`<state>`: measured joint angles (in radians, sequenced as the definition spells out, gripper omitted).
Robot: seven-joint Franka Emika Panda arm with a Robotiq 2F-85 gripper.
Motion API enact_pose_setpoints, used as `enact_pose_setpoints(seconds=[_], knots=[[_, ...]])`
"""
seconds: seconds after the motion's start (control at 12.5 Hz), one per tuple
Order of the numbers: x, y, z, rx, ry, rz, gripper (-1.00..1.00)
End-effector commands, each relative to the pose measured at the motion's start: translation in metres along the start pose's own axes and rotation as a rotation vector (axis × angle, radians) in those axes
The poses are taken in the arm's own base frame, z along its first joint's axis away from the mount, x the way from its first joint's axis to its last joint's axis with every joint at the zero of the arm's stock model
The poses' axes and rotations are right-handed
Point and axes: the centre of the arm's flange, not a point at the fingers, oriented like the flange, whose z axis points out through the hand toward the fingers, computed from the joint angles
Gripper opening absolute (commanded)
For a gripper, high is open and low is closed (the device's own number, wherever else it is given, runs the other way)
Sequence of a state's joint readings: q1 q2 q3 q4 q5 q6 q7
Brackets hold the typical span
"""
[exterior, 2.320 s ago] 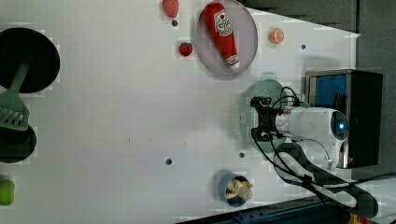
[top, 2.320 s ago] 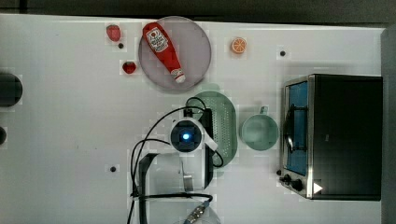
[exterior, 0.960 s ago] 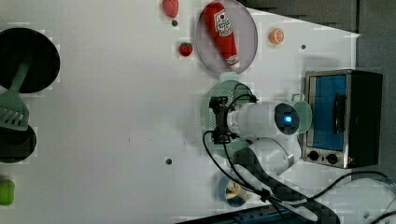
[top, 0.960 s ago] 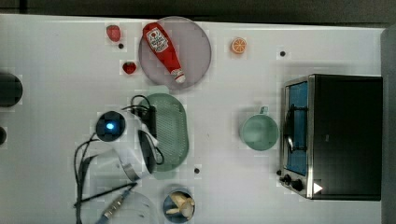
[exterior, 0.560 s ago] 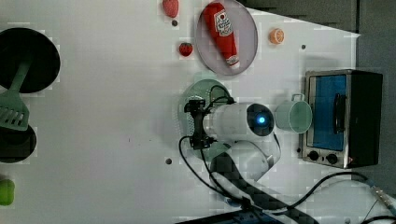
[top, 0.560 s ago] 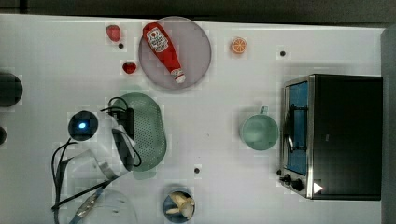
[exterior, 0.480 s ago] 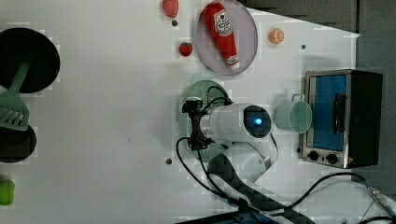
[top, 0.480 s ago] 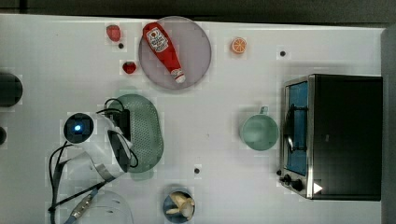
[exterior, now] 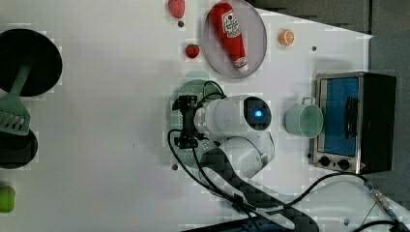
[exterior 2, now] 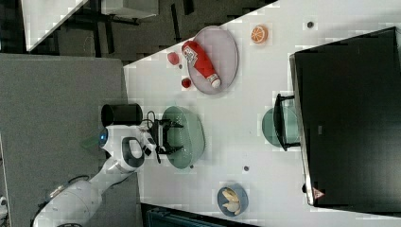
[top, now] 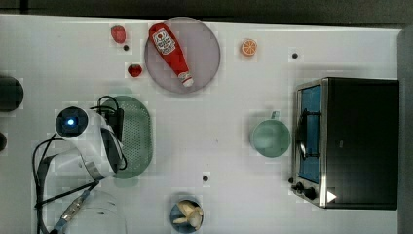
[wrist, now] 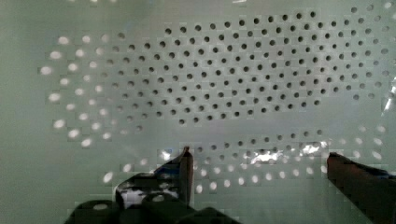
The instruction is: Drag strainer right to left.
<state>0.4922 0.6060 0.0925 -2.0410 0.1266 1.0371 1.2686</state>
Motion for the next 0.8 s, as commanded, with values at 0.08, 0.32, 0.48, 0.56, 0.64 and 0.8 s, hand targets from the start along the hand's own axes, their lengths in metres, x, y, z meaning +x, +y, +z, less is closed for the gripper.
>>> enact_pose_setpoints(seconds=[0.08, 0.32, 0.48, 0.56, 0.64, 0.8], knots=[[-0.039, 0.009, -0.005, 0.009, -0.01, -0.026, 1.0], [-0.057, 0.012, -0.004, 0.006, -0.034, -0.021, 1.0], [-0.067, 0.014, -0.001, 0.004, -0.047, -0.021, 1.0], [-0.072, 0.015, -0.001, 0.003, -0.053, -0.02, 1.0], [-0.076, 0.016, 0.001, 0.002, -0.055, -0.023, 1.0], [-0.085, 0.017, 0.001, 0.007, -0.061, -0.031, 1.0]])
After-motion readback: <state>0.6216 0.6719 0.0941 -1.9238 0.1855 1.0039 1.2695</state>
